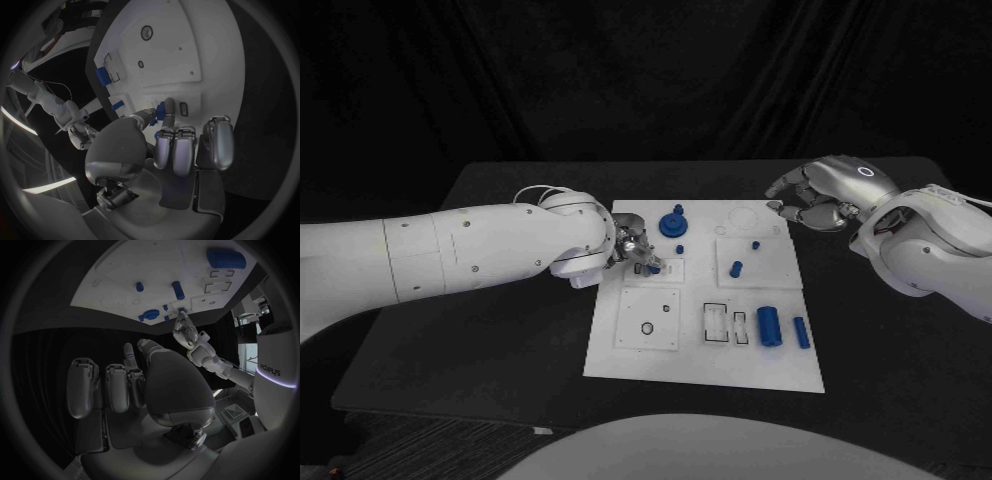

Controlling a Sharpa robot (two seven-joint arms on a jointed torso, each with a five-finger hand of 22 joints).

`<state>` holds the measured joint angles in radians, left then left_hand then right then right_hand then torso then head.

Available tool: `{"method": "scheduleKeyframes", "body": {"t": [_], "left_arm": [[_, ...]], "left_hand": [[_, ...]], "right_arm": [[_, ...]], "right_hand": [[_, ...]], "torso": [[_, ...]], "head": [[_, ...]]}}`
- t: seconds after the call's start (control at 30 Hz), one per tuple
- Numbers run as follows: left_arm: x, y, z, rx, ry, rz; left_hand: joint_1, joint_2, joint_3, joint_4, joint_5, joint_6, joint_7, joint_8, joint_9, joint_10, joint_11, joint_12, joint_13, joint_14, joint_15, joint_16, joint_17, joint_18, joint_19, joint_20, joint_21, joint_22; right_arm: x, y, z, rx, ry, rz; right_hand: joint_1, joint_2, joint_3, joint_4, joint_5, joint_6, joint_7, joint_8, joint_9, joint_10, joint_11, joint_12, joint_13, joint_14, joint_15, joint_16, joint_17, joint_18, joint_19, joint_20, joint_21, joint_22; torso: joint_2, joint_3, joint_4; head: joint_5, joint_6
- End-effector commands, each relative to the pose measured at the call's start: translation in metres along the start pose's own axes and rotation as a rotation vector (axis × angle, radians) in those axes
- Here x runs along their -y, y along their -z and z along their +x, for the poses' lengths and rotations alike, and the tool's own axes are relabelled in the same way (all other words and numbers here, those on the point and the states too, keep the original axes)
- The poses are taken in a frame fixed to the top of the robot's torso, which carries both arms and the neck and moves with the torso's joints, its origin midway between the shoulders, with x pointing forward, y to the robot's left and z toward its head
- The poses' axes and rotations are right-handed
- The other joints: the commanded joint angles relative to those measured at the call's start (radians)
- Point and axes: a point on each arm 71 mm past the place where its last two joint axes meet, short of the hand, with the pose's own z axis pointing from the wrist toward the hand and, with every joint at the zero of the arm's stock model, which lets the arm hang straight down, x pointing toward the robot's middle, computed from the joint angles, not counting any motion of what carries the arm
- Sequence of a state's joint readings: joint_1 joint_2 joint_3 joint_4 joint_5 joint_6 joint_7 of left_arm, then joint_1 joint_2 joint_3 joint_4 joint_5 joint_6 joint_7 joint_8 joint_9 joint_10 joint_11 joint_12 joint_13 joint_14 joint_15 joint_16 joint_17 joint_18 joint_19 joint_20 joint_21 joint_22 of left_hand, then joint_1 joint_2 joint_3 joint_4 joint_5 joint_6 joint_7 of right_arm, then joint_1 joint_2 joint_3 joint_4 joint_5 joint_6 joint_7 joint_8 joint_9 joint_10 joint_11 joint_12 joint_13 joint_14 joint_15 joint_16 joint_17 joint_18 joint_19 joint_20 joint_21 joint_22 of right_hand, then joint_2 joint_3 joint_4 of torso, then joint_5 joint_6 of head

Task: Assemble the parts on the task board

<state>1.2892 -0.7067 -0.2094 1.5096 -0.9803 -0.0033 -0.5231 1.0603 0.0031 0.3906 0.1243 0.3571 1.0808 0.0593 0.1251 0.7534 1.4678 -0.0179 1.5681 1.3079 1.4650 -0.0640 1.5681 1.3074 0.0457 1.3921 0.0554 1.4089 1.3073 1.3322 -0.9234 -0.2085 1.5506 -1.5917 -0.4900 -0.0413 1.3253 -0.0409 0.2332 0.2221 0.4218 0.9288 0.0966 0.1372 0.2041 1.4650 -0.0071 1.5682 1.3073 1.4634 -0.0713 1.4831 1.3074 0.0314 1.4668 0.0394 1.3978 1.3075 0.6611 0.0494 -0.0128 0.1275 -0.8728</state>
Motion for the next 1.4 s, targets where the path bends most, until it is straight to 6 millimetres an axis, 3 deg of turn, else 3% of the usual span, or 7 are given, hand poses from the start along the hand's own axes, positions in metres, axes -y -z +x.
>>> {"method": "scheduleKeyframes", "body": {"t": [0.03, 0.4, 0.57, 0.7, 0.9, 1.17, 1.4], "left_arm": [[-0.0024, -0.0008, 0.0062, -0.034, -0.017, -0.010], [-0.0037, -0.0018, 0.0051, -0.032, -0.016, -0.012], [-0.0040, -0.0024, 0.0052, -0.038, -0.020, -0.015], [-0.0046, -0.0029, 0.0052, -0.044, -0.023, -0.020], [-0.0052, -0.0032, 0.0053, -0.049, -0.027, -0.026], [-0.0060, -0.0036, 0.0050, -0.050, -0.027, -0.029], [-0.0061, -0.0038, 0.0043, -0.044, -0.023, -0.023]], "left_hand": [[-0.005, 0.004, -0.001, 0.003, -0.006, -0.003, -0.002, -0.006, -0.002, 0.099, 0.006, -0.002, 0.258, 0.106, 0.007, 0.003, 0.263, 0.014, -0.007, 0.001, -0.005, 0.109], [-0.010, 0.002, -0.009, 0.009, -0.028, -0.009, 0.001, -0.011, -0.002, 0.092, 0.008, -0.010, 0.249, 0.103, 0.009, 0.000, 0.259, 0.016, -0.015, 0.002, -0.015, 0.103], [-0.040, -0.004, -0.055, 0.050, -0.134, -0.060, 0.024, -0.054, -0.029, 0.068, 0.027, -0.037, 0.221, 0.096, 0.023, -0.006, 0.251, 0.018, -0.025, 0.013, -0.032, 0.096], [-0.065, -0.009, -0.107, 0.081, -0.210, -0.076, 0.033, -0.061, -0.053, 0.065, 0.036, -0.042, 0.217, 0.094, 0.032, -0.008, 0.247, 0.020, -0.027, 0.023, -0.039, 0.096], [-0.104, -0.005, -0.172, 0.120, -0.271, -0.077, 0.035, -0.057, -0.072, 0.064, 0.039, -0.043, 0.216, 0.093, 0.035, -0.009, 0.246, 0.021, -0.029, 0.028, -0.047, 0.097], [-0.118, 0.001, -0.199, 0.137, -0.274, -0.069, 0.033, -0.051, -0.075, 0.065, 0.038, -0.042, 0.217, 0.094, 0.035, -0.008, 0.247, 0.021, -0.028, 0.028, -0.049, 0.099], [-0.105, 0.017, -0.211, 0.138, -0.227, -0.066, 0.030, -0.039, -0.066, 0.065, 0.035, -0.042, 0.218, 0.093, 0.033, -0.009, 0.246, 0.022, -0.028, 0.027, -0.052, 0.101]], "right_arm": [[0.0014, 0.0004, 0.0013, -0.002, 0.000, 0.019], [0.0018, 0.0005, 0.0022, -0.005, 0.000, 0.020], [0.0020, 0.0006, 0.0022, -0.005, 0.000, 0.021], [0.0017, 0.0004, 0.0023, -0.005, 0.000, 0.020], [0.0017, 0.0005, 0.0024, -0.004, 0.000, 0.019], [0.0021, 0.0011, 0.0033, -0.006, -0.001, 0.020], [0.0024, 0.0015, 0.0041, -0.009, -0.001, 0.021]], "right_hand": [[0.007, 0.001, 0.008, -0.001, 0.004, 0.000, 0.001, -0.004, 0.001, 0.106, 0.006, 0.003, 0.263, 0.070, 0.005, -0.006, 0.064, 0.012, 0.025, 0.005, -0.006, 0.206], [0.007, 0.001, 0.008, -0.001, 0.004, 0.000, 0.001, -0.004, 0.001, 0.106, 0.006, 0.003, 0.263, 0.070, 0.005, -0.006, 0.064, 0.012, 0.025, 0.005, -0.006, 0.206], [0.007, 0.001, 0.008, -0.001, 0.004, 0.000, 0.001, -0.004, 0.001, 0.106, 0.006, 0.003, 0.263, 0.070, 0.005, -0.006, 0.064, 0.012, 0.025, 0.005, -0.006, 0.206], [0.007, 0.001, 0.008, -0.001, 0.004, 0.000, 0.001, -0.004, 0.001, 0.106, 0.006, 0.003, 0.263, 0.070, 0.005, -0.006, 0.064, 0.012, 0.025, 0.005, -0.006, 0.206], [0.007, 0.001, 0.008, -0.001, 0.004, 0.000, 0.001, -0.004, 0.001, 0.106, 0.006, 0.003, 0.263, 0.070, 0.005, -0.006, 0.064, 0.012, 0.025, 0.005, -0.006, 0.206], [0.006, -0.001, 0.009, -0.002, 0.005, -0.001, 0.002, -0.006, 0.001, 0.106, 0.007, 0.003, 0.263, 0.070, 0.005, -0.007, 0.062, 0.012, 0.025, 0.005, -0.007, 0.205], [0.006, -0.001, 0.009, -0.002, 0.005, -0.001, 0.002, -0.006, 0.001, 0.106, 0.007, 0.003, 0.263, 0.070, 0.005, -0.007, 0.062, 0.012, 0.025, 0.005, -0.007, 0.205]], "torso": [[0.001, -0.0009, -0.0002], [0.001, -0.0009, 0.0014], [0.001, -0.0008, 0.0005], [0.001, -0.0011, -0.0010], [0.001, -0.0008, -0.0016], [0.001, -0.0002, -0.0012], [0.000, -0.0003, -0.0009]], "head": [[0.002, 0.000], [0.000, 0.000], [0.002, 0.000], [0.002, 0.000], [0.002, 0.000], [0.002, 0.000], [0.001, 0.000]]}}
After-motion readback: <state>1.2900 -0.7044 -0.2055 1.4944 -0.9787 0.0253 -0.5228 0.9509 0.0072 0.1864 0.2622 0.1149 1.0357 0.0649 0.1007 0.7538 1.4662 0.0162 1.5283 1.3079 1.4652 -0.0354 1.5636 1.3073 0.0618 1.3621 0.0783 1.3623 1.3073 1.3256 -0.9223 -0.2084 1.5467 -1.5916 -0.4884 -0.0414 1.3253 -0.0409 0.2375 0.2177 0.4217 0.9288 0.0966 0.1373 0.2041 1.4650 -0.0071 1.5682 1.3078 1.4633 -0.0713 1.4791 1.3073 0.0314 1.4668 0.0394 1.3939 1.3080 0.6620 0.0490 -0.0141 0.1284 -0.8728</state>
